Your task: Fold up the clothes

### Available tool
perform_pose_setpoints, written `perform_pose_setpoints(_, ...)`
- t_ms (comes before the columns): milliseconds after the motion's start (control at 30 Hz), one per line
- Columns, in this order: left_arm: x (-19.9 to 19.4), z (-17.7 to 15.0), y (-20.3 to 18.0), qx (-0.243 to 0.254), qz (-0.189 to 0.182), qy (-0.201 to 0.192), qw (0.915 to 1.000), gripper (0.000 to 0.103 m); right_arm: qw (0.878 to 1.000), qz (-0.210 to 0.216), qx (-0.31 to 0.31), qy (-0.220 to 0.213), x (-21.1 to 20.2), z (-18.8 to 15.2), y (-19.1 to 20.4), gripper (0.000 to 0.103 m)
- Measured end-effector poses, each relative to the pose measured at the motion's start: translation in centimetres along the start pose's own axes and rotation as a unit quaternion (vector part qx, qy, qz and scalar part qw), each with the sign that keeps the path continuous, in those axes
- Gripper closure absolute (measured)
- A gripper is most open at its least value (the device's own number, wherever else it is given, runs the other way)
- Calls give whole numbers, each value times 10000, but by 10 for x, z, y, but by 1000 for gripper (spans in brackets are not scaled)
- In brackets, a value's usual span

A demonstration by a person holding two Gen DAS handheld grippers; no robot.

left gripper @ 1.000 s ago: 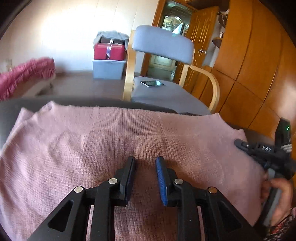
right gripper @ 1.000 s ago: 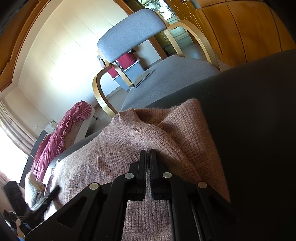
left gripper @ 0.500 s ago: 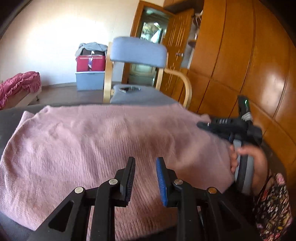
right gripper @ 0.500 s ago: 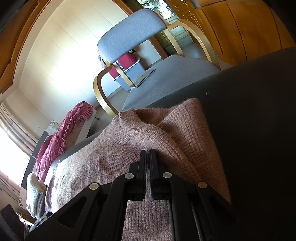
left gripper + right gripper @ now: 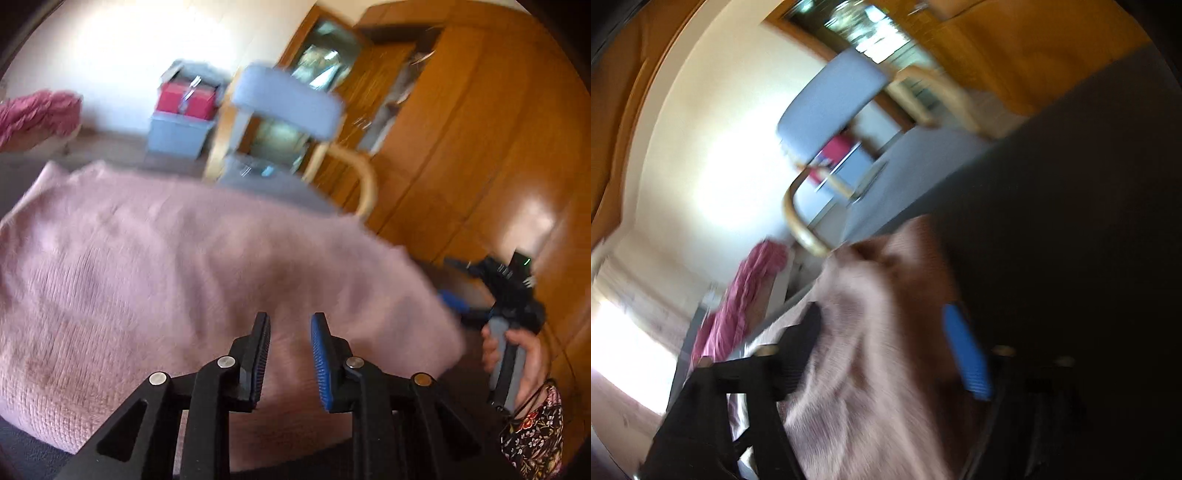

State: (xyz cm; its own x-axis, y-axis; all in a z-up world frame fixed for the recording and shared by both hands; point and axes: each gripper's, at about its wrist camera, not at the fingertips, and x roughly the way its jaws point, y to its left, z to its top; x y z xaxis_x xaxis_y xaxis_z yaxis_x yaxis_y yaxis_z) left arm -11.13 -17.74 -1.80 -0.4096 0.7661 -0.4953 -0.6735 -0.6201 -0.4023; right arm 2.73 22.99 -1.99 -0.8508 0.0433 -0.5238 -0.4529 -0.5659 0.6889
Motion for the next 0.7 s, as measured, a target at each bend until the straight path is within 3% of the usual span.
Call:
perform_pose_setpoints(133,10,-8,-30,700,57,341,9970,81,9982,-395,378,244,-29,-14,-31,24)
perform_pose_setpoints(233,42,-14,-29,617,209,1259,9899,81,9963,-42,639,569,-36,-35,-45,24)
perform_pose_setpoints(467,42,-12,-12,44,-233,1265,9917,81,9948,543,291,807,-17,-46,-29,24)
perform_pose_setpoints(700,45,-16,-23,100,-197,1262,9918,81,9918,497,-534,1054,32,-34,-2,25)
